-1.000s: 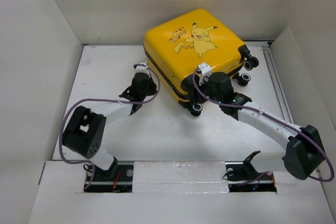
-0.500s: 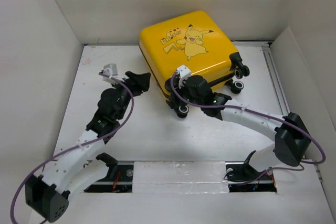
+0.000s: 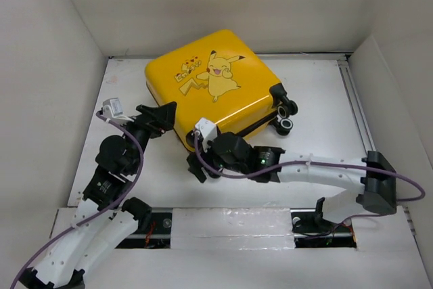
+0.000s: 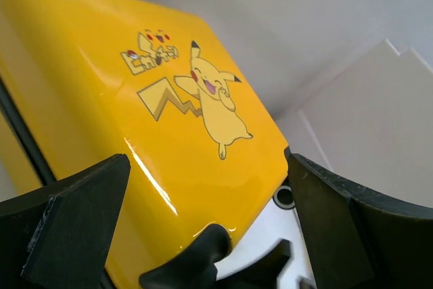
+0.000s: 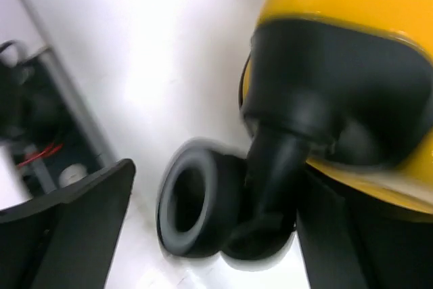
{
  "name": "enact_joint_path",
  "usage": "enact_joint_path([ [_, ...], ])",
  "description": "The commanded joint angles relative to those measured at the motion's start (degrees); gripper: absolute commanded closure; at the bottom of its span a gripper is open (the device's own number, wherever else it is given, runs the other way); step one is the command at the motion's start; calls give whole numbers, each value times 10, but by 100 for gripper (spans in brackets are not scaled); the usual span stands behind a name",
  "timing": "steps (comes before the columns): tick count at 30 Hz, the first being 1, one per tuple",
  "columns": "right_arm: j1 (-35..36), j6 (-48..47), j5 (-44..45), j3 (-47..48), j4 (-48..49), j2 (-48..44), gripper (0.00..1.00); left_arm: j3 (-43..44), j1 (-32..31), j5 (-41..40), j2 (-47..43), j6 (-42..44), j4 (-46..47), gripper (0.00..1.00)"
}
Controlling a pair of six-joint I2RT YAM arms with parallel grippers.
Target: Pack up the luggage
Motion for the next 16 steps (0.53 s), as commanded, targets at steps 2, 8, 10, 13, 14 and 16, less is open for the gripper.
enact_joint_path([
  [2, 71, -27, -14, 63, 7, -98, 0, 29, 1, 46, -9, 1, -40, 0],
  [8, 81, -33, 99, 27, -44, -234, 0, 16, 1, 99, -15, 13, 0, 0],
  [10, 81, -26, 153, -8, -50, -280, 0, 11, 1, 105, -15, 13, 0, 0],
  [13, 81, -26, 208, -46, -63, -315, 0, -9, 1, 119, -27, 21, 13, 0],
  [14, 81, -26, 221, -54, -63, -333, 0, -9, 1, 119, -32, 21, 25, 0],
  [16, 74, -26, 256, -66, -63, -339, 0, -9, 1, 104, -40, 21, 26, 0],
])
